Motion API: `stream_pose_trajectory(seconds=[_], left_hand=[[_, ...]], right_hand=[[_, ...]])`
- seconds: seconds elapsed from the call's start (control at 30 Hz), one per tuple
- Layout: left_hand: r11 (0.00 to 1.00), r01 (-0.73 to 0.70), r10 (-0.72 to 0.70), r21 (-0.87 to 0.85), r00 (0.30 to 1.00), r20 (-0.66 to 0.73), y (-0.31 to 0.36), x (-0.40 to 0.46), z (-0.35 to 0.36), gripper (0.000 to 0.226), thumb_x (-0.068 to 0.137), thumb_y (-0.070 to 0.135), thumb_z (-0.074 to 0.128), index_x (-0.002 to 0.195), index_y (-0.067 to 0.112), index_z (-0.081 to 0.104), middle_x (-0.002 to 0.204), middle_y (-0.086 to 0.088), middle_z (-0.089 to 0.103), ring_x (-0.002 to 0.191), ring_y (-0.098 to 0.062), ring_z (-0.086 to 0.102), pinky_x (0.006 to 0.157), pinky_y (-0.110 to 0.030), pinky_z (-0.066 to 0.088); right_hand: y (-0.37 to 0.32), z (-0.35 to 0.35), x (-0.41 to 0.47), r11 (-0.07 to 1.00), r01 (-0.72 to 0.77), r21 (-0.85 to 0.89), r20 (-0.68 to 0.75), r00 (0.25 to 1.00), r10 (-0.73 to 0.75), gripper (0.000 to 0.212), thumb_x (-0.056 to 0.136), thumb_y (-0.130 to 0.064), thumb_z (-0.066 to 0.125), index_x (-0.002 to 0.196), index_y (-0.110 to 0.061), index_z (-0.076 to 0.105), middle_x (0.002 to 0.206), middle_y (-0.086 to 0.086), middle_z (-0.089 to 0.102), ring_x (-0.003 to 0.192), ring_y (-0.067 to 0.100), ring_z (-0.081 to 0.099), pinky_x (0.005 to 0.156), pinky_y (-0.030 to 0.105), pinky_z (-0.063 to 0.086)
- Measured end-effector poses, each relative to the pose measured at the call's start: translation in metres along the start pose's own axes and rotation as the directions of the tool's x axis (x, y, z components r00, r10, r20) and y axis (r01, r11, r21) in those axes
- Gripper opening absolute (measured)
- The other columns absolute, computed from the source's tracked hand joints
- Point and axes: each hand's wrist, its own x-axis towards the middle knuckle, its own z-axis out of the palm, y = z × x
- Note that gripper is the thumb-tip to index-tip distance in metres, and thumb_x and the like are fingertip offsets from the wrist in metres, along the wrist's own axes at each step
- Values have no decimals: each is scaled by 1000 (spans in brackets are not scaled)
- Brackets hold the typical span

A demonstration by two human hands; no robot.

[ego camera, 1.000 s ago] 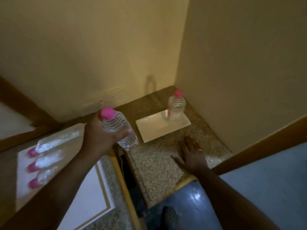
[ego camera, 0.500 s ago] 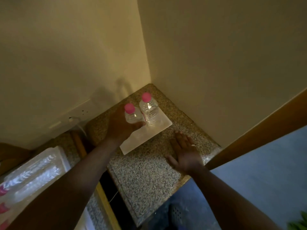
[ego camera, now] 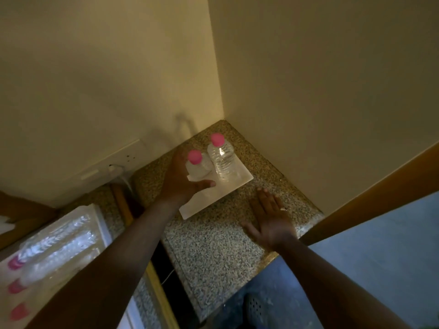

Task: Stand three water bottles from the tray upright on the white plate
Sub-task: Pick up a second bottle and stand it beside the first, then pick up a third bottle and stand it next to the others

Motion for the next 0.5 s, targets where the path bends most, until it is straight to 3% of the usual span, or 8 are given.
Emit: stream_pose_trajectory(seconds=[0.1, 0.2, 0.3, 0.4, 0.5], left_hand=[[989, 120, -123, 90, 992, 28, -16, -20, -23, 120, 47, 48, 93, 146, 26, 28, 150, 4, 39, 135, -13, 37, 108, -36, 38], [963, 104, -111, 248, 994, 15, -44, -58, -63, 109, 54, 56, 86, 144, 27, 32, 150, -4, 41, 135, -17, 37, 108, -41, 39], [917, 185, -182, 354, 982, -39, -77, -106, -108, 104, 58, 66, 78, 143, 21, 37, 150, -11, 40, 136, -30, 37, 106, -50, 41], [828, 228, -180, 512, 973, -143, -108, -155, -148, 92, 62, 58, 80, 135, 11, 50, 146, -17, 45, 135, -36, 38, 108, -52, 36], [796, 334, -255, 505, 941, -220, -134, -192, -181, 89, 57, 49, 87, 129, 7, 57, 137, -18, 55, 124, -37, 51, 101, -54, 45]], right_hand=[[2, 1, 0, 1000, -18, -7, 17, 1000, 18, 86, 91, -78, 14, 155, -21, 15, 164, 10, 2, 150, 24, -9, 120, 46, -7], [-3, 0, 0, 1000, -23, -15, 32, 999, 23, 89, 89, -81, 14, 155, -20, 14, 164, 13, 1, 150, 26, -11, 120, 50, -4], [-26, 0, -1, 1000, -13, -12, 49, 999, 14, 89, 90, -81, 18, 152, -18, 24, 162, 19, 12, 150, 32, -5, 120, 55, 2], [-67, 11, -6, 996, 90, -26, 115, 990, -86, 87, 91, -79, 18, 149, -17, 33, 161, 21, 19, 149, 37, 4, 119, 55, 0], [-108, 22, -11, 980, 199, -24, 150, 970, -194, 80, 94, -75, 19, 145, -17, 39, 157, 23, 28, 148, 39, 15, 117, 54, 4]])
